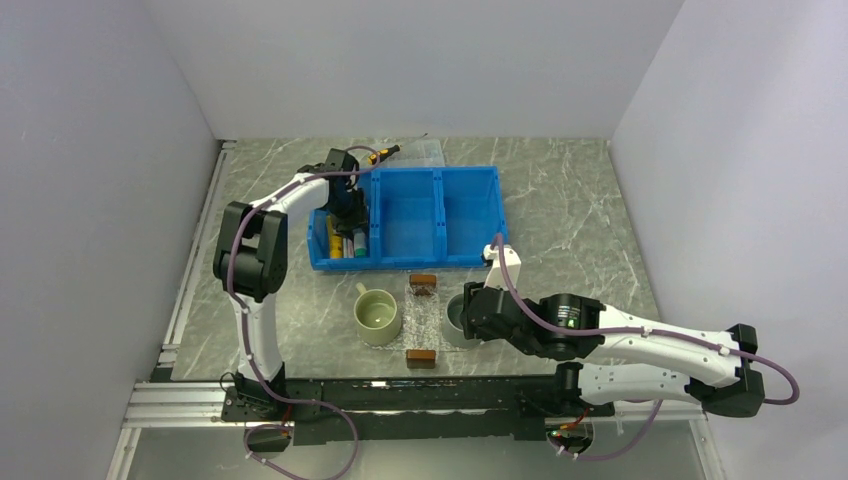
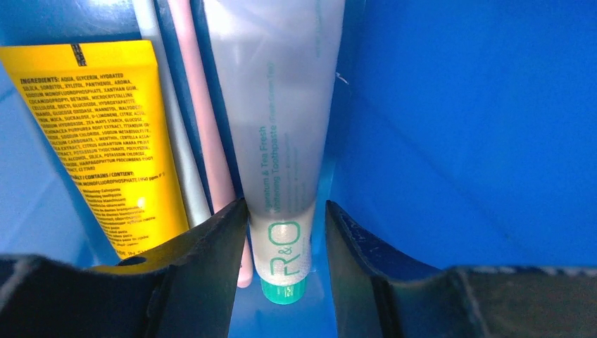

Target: Prepare toiletry sets of a toothbrush and toothpaste on the tray

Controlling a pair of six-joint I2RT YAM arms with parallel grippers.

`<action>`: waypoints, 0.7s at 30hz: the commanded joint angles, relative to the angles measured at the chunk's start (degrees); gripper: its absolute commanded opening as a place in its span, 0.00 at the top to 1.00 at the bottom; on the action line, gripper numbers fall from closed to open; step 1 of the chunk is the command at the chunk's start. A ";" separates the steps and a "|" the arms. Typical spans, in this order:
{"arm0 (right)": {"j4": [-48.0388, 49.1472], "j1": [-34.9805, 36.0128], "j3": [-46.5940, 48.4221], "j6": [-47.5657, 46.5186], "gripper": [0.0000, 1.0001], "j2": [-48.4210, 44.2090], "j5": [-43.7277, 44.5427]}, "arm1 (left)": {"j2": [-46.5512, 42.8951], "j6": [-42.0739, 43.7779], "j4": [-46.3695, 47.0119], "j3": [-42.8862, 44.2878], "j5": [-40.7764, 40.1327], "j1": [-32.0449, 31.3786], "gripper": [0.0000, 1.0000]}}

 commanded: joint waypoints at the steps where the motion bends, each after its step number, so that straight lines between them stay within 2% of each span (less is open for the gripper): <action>1: 0.15 0.07 -0.19 0.87 0.49 -1.18 0.58 | 0.71 0.86 0.33 2.50 1.14 -0.02 0.52; 10: 0.02 0.12 -0.54 1.28 0.49 -1.57 0.44 | 0.28 1.85 -0.29 2.42 1.26 -0.01 0.73; 14: -0.03 0.04 -0.50 1.71 0.49 -1.71 0.48 | -0.94 2.57 -0.64 2.22 1.05 -0.03 0.87; 21: -0.76 0.12 0.64 1.86 0.49 -1.26 0.94 | -5.94 4.44 -2.03 2.60 -1.90 -0.05 0.93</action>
